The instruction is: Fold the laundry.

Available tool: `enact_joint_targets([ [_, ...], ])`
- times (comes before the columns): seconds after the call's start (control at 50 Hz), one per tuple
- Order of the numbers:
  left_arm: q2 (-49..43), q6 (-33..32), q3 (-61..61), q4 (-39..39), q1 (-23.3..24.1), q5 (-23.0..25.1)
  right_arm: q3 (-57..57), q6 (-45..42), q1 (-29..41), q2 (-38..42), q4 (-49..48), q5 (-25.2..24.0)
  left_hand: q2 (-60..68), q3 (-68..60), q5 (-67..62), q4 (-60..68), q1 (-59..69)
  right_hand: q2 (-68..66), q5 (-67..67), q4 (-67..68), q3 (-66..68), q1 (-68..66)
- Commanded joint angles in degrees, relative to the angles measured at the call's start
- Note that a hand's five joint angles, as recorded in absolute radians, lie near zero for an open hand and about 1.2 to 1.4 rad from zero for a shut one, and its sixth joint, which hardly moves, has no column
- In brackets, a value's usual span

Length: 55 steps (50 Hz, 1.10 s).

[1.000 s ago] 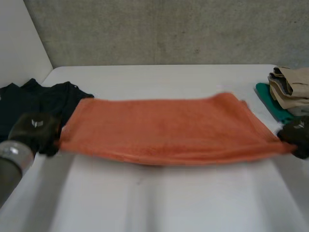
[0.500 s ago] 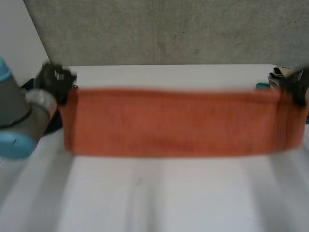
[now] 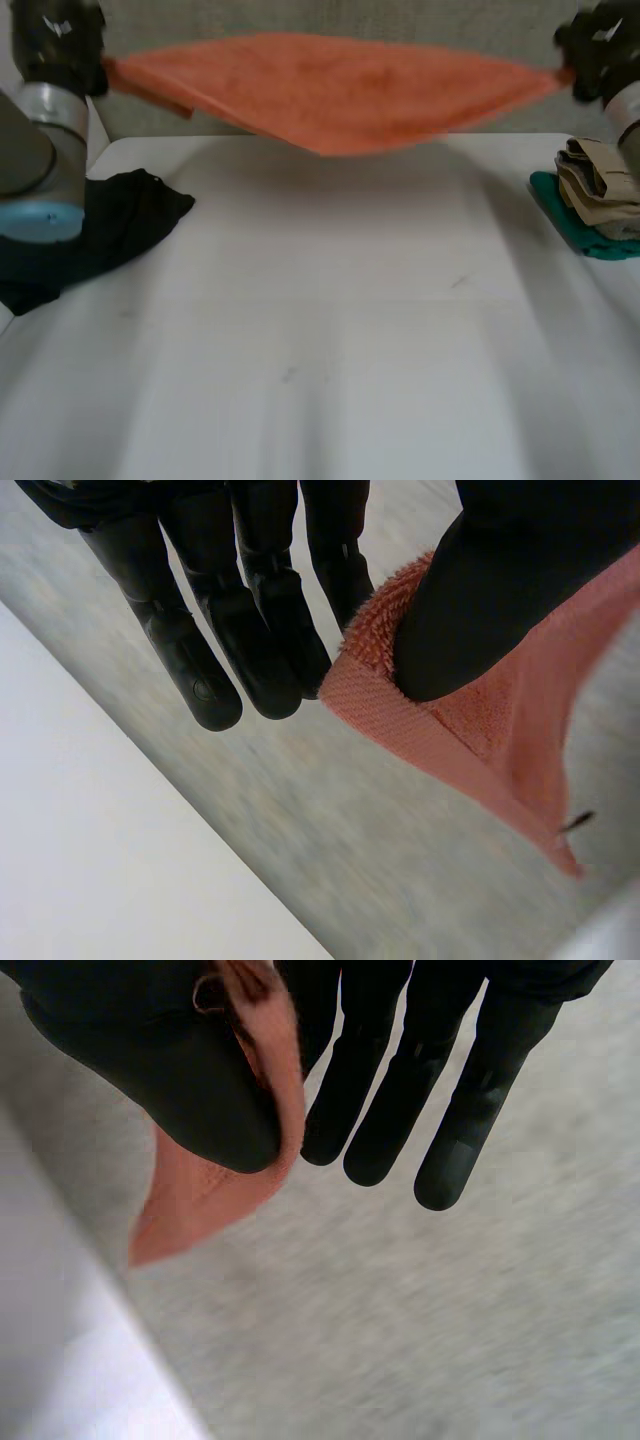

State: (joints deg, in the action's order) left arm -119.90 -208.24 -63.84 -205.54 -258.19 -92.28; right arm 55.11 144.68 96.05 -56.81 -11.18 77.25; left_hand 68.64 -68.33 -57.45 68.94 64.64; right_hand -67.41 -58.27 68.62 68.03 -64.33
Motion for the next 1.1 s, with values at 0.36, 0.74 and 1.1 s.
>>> enact_joint_targets([
  [0.36, 18.98, -13.22, -45.65, 32.02, -6.43, 3.33, 29.15, -28.36, -8.32, -10.58, 42.20, 2.64, 11.36, -11.67, -12.55, 11.06, 15.36, -12.59, -11.73, 11.38, 11.97, -15.67],
  [0.74, 4.96, -12.90, -25.92, 19.48, -3.73, 4.58, 18.90, -15.93, -3.68, 3.62, 18.49, 6.94, 11.36, -11.67, -12.55, 11.06, 15.36, -12.59, -11.73, 11.38, 11.97, -15.67],
  [1.1, -17.73, -11.84, 4.25, 20.97, 2.08, -5.19, 3.95, -10.12, 0.71, 16.99, 3.55, 10.72, -6.94, 6.63, 5.75, -7.24, -2.94, 49.18, 50.04, -50.39, -49.80, 46.10],
])
